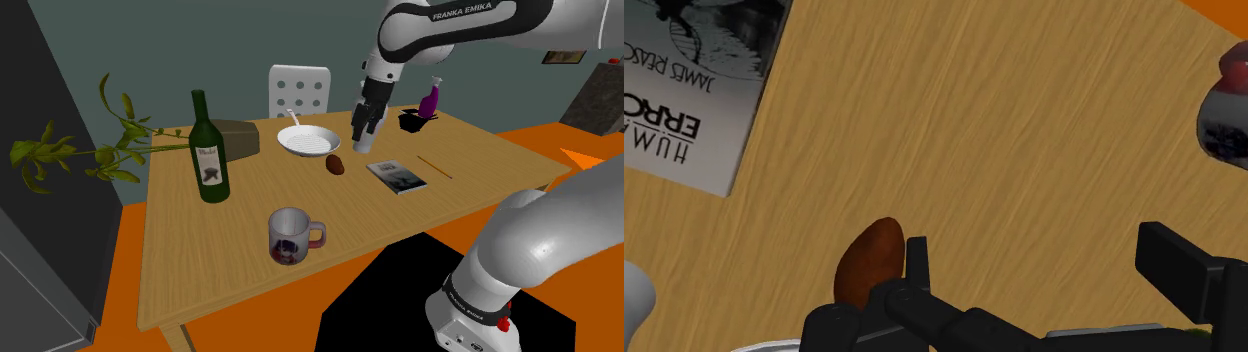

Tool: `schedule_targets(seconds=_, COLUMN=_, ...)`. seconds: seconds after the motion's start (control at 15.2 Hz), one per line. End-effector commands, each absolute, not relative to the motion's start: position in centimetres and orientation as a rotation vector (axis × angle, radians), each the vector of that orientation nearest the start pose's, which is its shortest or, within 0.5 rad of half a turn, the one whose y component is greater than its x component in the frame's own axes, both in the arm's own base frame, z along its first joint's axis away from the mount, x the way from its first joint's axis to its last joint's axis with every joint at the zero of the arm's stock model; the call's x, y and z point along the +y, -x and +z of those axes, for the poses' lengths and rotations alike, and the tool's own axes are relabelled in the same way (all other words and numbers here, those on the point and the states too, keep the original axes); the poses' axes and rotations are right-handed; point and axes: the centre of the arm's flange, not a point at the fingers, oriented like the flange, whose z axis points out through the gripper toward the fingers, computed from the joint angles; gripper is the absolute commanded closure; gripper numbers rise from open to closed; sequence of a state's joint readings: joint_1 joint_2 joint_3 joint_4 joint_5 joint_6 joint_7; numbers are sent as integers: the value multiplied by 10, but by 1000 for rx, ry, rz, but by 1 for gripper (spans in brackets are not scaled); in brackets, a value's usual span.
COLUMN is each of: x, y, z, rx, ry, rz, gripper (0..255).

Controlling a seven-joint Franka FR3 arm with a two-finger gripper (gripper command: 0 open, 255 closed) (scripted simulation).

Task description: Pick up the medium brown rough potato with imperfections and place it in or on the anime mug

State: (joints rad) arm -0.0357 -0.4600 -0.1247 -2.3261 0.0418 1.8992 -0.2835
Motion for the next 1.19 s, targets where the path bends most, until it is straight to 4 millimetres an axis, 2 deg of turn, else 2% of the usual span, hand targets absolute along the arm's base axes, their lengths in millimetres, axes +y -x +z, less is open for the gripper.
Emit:
schedule_targets(seconds=0.0, x=-76, y=-429, z=496, rx=-195, ry=3048, rz=-70, gripper=0)
schedule_targets(seconds=0.92, x=-138, y=-554, z=369, rx=-248, ry=3039, rz=-21, gripper=0)
schedule_targets(seconds=1.12, x=-138, y=-554, z=358, rx=-248, ry=3039, rz=-21, gripper=0)
